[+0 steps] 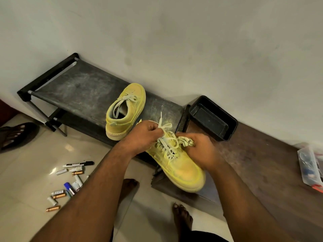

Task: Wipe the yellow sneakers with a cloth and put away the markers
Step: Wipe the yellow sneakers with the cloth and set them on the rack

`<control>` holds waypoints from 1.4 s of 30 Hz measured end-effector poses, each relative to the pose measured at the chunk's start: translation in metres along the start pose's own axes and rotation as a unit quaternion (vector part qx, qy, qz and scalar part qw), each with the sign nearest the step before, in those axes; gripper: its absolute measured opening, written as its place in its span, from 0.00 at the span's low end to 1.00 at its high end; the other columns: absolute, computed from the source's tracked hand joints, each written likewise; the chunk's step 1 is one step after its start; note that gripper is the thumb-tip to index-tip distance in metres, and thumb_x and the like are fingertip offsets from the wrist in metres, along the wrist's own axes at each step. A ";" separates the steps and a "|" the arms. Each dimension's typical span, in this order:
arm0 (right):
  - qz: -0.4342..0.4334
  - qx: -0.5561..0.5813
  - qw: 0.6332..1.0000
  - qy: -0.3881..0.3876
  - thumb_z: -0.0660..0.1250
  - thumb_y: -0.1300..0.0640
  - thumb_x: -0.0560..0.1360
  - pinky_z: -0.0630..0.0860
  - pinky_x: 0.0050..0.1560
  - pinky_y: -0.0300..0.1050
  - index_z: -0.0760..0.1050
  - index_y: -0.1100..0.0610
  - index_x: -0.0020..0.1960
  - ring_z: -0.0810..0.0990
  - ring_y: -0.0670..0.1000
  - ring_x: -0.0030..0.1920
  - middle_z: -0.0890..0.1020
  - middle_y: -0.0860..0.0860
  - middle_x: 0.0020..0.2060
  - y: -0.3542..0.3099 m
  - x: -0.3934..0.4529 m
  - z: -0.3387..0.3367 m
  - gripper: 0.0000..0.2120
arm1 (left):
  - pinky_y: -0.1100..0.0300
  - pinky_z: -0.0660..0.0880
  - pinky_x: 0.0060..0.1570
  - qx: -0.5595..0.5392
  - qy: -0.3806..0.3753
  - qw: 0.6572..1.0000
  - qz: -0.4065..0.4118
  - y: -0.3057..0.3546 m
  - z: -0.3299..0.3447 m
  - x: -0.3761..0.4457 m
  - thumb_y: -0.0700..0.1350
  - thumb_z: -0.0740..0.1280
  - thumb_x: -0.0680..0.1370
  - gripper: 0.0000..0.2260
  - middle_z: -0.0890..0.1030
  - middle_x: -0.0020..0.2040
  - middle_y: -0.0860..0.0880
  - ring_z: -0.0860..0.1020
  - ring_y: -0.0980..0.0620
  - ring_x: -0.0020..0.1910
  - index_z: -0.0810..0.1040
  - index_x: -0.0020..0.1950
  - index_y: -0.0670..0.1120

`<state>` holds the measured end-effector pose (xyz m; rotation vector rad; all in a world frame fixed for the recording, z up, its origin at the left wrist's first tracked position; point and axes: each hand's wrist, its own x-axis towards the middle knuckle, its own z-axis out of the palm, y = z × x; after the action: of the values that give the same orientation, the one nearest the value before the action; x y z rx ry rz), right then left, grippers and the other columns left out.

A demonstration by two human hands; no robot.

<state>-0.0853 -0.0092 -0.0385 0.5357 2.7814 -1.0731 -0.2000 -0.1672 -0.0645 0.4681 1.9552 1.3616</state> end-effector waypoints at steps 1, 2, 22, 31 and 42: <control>-0.007 0.000 1.000 -0.010 0.65 0.69 0.72 0.72 0.53 0.25 0.80 0.50 0.59 0.75 0.31 0.49 0.80 0.38 0.51 -0.004 0.010 -0.001 0.21 | 0.57 0.64 0.33 -0.004 -0.003 1.000 0.002 0.001 -0.001 0.000 0.44 0.66 0.76 0.13 0.69 0.26 0.51 0.66 0.53 0.27 0.71 0.32 0.46; -0.016 -0.009 1.000 -0.022 0.66 0.68 0.72 0.73 0.53 0.26 0.80 0.50 0.59 0.76 0.32 0.49 0.81 0.39 0.52 -0.006 0.017 -0.002 0.20 | 0.56 0.65 0.34 -0.006 -0.006 1.000 0.003 0.001 -0.002 0.000 0.44 0.66 0.76 0.11 0.70 0.28 0.49 0.67 0.52 0.28 0.74 0.34 0.44; 0.076 0.075 0.994 -0.013 0.69 0.61 0.74 0.77 0.58 0.45 0.82 0.48 0.55 0.80 0.41 0.51 0.83 0.42 0.50 -0.011 0.012 -0.015 0.13 | 0.53 0.69 0.39 -0.012 0.005 1.000 -0.013 -0.004 0.001 0.008 0.49 0.66 0.71 0.09 0.75 0.34 0.45 0.71 0.49 0.34 0.76 0.35 0.44; 0.013 -0.040 0.998 0.043 0.63 0.72 0.67 0.69 0.61 0.33 0.79 0.49 0.61 0.77 0.44 0.60 0.80 0.43 0.59 -0.010 -0.058 0.011 0.28 | 0.53 0.63 0.36 -0.023 0.026 0.999 0.005 -0.003 0.005 0.006 0.49 0.65 0.68 0.10 0.67 0.31 0.45 0.64 0.50 0.31 0.72 0.32 0.45; 0.012 0.037 0.991 0.128 0.63 0.72 0.71 0.69 0.46 0.20 0.81 0.50 0.57 0.76 0.28 0.44 0.78 0.31 0.45 -0.030 -0.018 -0.022 0.23 | 0.56 0.63 0.36 -0.069 -0.045 0.996 0.029 0.010 -0.001 -0.001 0.45 0.66 0.67 0.11 0.66 0.28 0.46 0.63 0.48 0.30 0.70 0.25 0.48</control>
<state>-0.0787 -0.0197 0.0009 0.7639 2.9512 -1.1844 -0.2011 -0.1642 -0.0545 0.5153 1.7737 1.4755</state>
